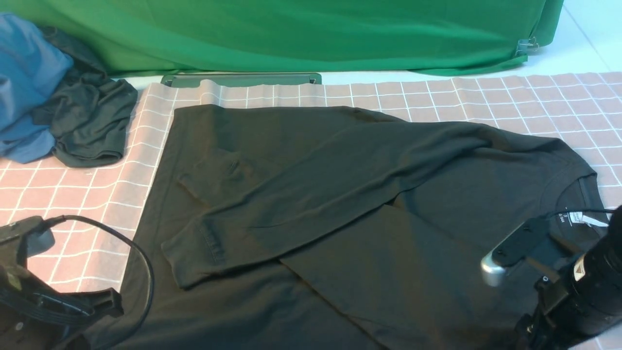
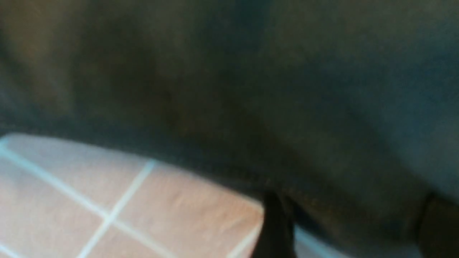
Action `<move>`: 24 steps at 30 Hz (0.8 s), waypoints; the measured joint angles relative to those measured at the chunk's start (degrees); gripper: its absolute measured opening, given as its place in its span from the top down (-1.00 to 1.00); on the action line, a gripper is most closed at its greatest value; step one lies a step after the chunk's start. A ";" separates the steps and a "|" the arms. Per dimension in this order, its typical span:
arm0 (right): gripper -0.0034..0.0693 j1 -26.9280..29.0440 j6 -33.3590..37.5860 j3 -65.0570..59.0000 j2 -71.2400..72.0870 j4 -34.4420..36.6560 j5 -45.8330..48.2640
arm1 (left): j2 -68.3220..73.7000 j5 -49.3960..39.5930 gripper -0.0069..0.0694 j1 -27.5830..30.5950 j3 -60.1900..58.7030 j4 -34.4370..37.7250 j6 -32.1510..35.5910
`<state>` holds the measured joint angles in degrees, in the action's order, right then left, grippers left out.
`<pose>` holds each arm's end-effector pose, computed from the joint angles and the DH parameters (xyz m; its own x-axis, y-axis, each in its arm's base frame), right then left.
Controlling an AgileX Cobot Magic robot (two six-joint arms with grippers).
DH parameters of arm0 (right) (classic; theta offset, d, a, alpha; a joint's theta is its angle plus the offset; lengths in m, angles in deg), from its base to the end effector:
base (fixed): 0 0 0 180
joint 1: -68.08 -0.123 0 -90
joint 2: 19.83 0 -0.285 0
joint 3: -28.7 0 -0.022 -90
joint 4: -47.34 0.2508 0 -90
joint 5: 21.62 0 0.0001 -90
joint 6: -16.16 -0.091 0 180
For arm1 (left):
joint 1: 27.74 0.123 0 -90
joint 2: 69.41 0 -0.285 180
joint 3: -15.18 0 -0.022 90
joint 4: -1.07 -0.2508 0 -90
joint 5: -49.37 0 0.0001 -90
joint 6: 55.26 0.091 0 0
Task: Fold a long-sleeved shirt over a pink coffee tablecloth.
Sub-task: 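Grasp the near edge of the shirt at its hem and shoulder corners, then fold the black garment in half by bringing its near edge over to the far edge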
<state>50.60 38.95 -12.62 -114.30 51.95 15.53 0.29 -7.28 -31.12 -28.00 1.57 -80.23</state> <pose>0.2124 0.0715 0.1525 -0.7941 -0.5930 -0.1334 -0.5988 0.8009 0.0048 0.1569 -0.0099 0.2236 -0.9136 -0.3733 -0.1613 -0.3641 0.9276 -0.0840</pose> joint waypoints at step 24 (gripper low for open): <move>0.72 8.05 -0.23 38.77 -12.97 -6.71 8.70 | 29.07 6.07 0.74 3.52 39.58 4.83 -5.56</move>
<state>58.65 38.72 26.16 -127.26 45.24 24.23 29.37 -1.21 -27.60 11.58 6.40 -85.79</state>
